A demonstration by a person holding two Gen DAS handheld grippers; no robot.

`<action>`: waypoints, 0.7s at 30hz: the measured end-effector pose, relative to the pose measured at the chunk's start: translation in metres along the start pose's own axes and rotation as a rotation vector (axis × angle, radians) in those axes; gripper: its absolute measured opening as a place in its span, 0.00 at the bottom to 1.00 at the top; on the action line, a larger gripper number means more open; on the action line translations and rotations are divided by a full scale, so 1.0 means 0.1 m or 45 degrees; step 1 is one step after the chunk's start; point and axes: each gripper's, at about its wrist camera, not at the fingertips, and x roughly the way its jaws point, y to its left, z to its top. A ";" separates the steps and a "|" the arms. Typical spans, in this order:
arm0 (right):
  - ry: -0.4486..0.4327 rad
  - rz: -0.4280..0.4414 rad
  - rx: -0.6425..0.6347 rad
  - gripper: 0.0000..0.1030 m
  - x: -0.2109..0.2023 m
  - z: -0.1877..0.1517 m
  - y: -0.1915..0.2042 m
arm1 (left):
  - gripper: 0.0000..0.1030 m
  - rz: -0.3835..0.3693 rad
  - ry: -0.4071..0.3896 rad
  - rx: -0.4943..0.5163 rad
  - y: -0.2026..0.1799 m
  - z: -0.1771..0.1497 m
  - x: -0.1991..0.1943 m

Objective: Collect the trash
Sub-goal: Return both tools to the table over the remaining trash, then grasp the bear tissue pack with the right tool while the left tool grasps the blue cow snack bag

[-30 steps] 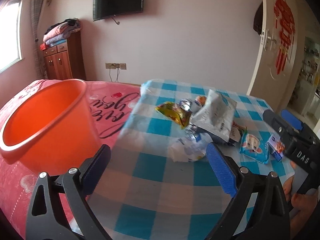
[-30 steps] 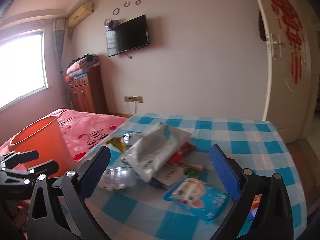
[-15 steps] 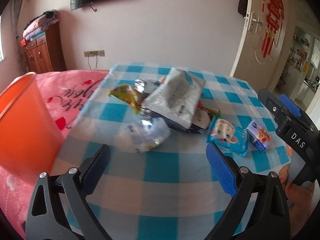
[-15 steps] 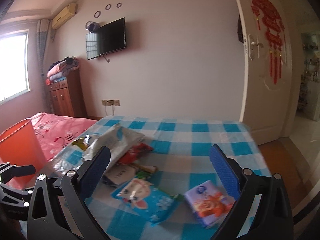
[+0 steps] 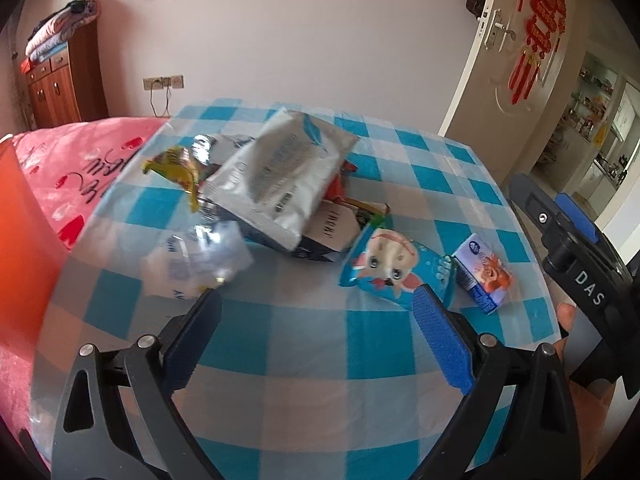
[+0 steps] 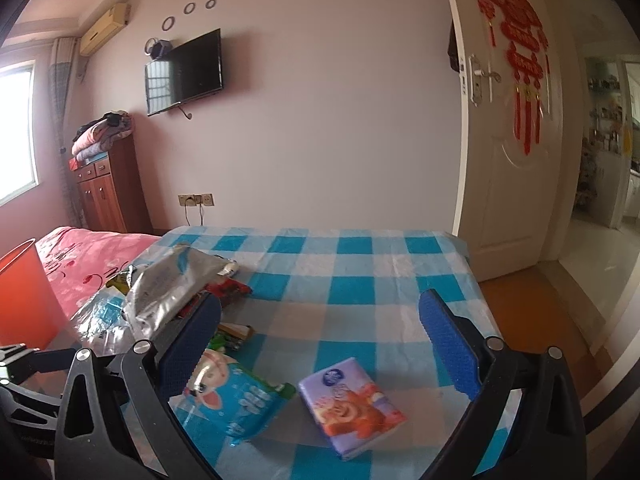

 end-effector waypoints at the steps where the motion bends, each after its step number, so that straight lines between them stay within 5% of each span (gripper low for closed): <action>1: 0.007 -0.005 0.009 0.95 0.01 0.00 -0.04 | 0.94 -0.006 0.011 -0.008 -0.04 0.01 0.04; 9: 0.050 -0.044 0.035 0.95 0.04 -0.01 -0.31 | 0.94 -0.044 0.067 -0.046 -0.29 0.05 0.26; 21: 0.182 -0.059 0.159 0.95 0.10 -0.05 -0.84 | 0.93 -0.078 0.161 -0.269 -0.46 0.12 0.64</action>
